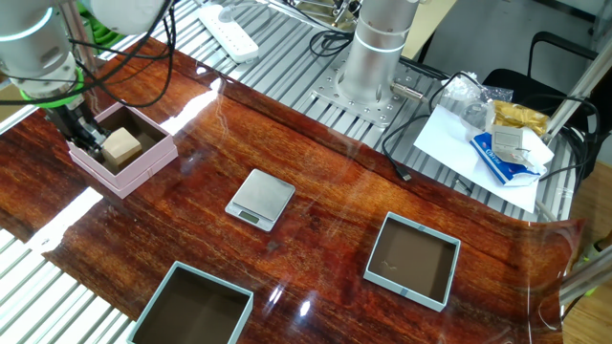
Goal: Move an object from one box to another
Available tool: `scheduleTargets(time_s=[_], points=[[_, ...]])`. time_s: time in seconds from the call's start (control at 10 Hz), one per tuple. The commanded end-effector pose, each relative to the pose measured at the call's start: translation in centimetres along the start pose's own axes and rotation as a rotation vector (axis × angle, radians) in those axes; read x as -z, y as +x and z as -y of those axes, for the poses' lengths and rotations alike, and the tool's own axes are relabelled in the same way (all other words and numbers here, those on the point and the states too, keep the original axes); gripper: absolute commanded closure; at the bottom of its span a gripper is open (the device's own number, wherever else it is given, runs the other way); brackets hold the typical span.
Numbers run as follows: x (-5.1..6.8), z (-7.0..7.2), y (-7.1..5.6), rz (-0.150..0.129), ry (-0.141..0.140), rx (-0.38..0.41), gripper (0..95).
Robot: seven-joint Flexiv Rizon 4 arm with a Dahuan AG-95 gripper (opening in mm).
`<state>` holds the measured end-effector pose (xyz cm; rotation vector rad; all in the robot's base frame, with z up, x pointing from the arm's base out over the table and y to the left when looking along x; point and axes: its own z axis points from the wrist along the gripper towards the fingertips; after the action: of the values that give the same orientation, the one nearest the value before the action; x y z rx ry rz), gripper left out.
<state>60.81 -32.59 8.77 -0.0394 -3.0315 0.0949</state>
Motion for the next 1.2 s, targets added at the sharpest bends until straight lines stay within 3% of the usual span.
scheduleTargets(time_s=[0.1, 0.7, 0.8, 1.0, 1.2], points=[[0.03, 0.06, -0.14, 0.003, -0.013, 0.011, 95.0], [0.03, 0.06, -0.14, 0.032, -0.041, 0.022, 95.0], [0.03, 0.06, -0.14, 0.028, -0.077, 0.007, 95.0], [0.03, 0.06, -0.14, 0.026, -0.060, 0.006, 95.0], [0.03, 0.06, -0.14, 0.023, -0.070, 0.005, 95.0]])
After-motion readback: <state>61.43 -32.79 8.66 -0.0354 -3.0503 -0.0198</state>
